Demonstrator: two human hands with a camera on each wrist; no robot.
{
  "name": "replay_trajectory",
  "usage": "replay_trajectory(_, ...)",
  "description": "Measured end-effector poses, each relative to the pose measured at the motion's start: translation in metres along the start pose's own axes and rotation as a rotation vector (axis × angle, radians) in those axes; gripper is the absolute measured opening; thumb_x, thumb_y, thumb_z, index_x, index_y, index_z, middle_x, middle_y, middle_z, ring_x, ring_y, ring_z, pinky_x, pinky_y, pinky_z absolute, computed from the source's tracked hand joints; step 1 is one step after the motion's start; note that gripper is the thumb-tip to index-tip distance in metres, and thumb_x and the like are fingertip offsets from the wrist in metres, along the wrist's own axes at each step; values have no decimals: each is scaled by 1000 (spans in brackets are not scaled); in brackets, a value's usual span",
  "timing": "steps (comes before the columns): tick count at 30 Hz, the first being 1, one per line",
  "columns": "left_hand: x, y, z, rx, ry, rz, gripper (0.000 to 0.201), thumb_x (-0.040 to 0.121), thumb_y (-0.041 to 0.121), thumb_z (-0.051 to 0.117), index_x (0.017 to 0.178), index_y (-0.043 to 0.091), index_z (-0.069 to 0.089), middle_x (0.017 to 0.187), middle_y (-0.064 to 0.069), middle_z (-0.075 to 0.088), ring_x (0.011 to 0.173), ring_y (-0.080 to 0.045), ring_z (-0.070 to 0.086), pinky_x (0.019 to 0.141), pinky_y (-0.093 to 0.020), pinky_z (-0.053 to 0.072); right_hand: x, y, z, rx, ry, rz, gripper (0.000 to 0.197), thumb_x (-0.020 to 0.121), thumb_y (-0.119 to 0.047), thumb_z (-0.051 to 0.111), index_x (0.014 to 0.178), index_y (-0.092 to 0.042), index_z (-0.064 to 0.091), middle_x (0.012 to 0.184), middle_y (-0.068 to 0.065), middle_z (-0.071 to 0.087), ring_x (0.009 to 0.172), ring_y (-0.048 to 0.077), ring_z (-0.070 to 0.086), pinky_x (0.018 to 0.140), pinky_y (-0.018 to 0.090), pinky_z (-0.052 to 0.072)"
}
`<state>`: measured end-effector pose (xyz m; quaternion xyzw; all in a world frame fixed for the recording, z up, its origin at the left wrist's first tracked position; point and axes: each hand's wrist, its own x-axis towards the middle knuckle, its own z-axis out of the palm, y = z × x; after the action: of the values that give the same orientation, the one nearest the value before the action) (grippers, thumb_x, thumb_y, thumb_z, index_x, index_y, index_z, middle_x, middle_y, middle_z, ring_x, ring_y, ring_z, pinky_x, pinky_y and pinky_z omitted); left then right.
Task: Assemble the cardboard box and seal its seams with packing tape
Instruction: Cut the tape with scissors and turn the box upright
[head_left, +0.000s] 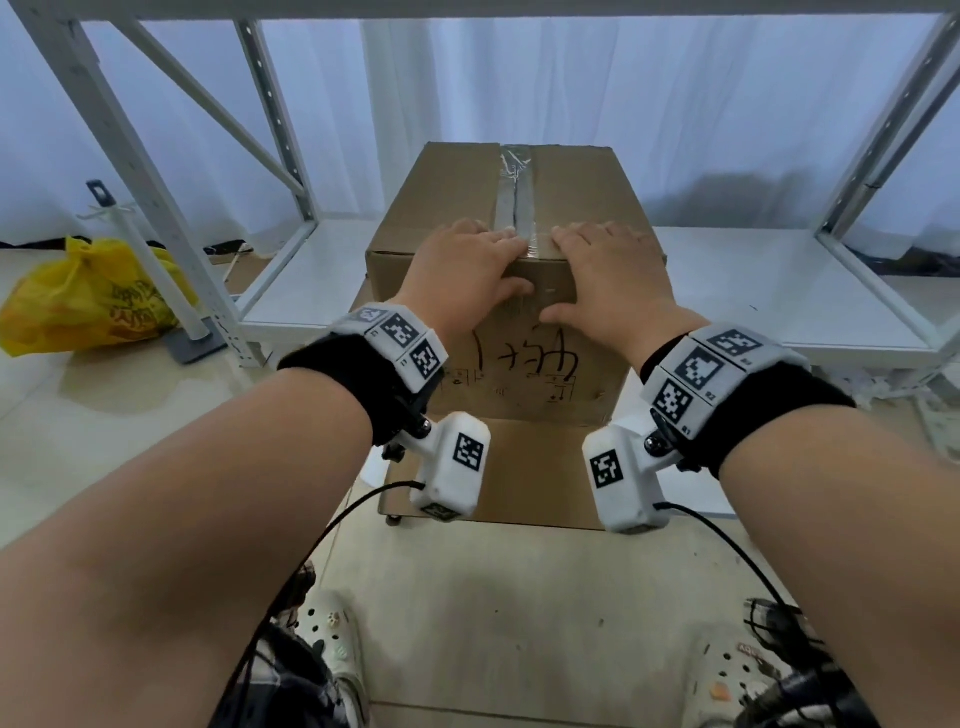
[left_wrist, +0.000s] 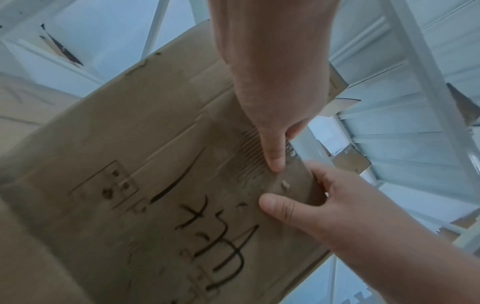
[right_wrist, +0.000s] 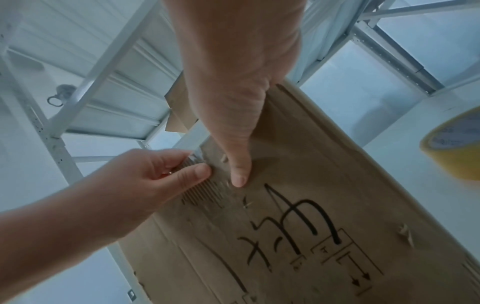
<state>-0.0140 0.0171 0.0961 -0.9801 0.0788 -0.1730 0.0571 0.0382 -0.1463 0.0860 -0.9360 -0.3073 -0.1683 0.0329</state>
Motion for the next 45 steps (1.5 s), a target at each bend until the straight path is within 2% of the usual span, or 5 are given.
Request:
replay_trajectory(8,33,1,-18,112,-367,75,75,93,50,45,147,3,22,153,-12,26,141,-24,25,115,-40,26,2,5,-5,93,-41,5,74,82,-49,66,145,-19,38,145,2,44,130,25,37,108,40,29)
replay_trajectory(18,-5,11,-7,-2,74,76,38,102,35,28,110,16,60,105,-2,67,91,-19,63,71,-31,48,-1,4,-8,181,-17,17,66,80,-47,70,136,-20,50,140,2,50,126,27,41,106,42,32)
replay_trajectory(22,17,8,-5,-151,-91,52,45,101,35,19,116,15,57,124,-5,61,115,-20,55,99,-40,42,-4,7,-11,256,-31,-5,56,84,-44,66,134,-22,53,137,1,54,126,26,43,105,42,33)
replay_trajectory(34,102,-4,6,-182,-468,-227,50,101,40,23,135,7,38,146,-14,36,133,-26,35,110,-42,26,19,29,-8,638,106,118,23,85,-25,56,88,-23,78,87,-4,74,83,15,63,81,39,53)
replay_trajectory(45,76,-1,-3,-159,-524,-296,74,97,58,14,152,11,1,160,-7,-3,147,-19,-2,119,-39,-1,32,33,-19,549,-99,345,39,96,-25,49,132,-10,55,139,9,52,128,25,45,105,30,32)
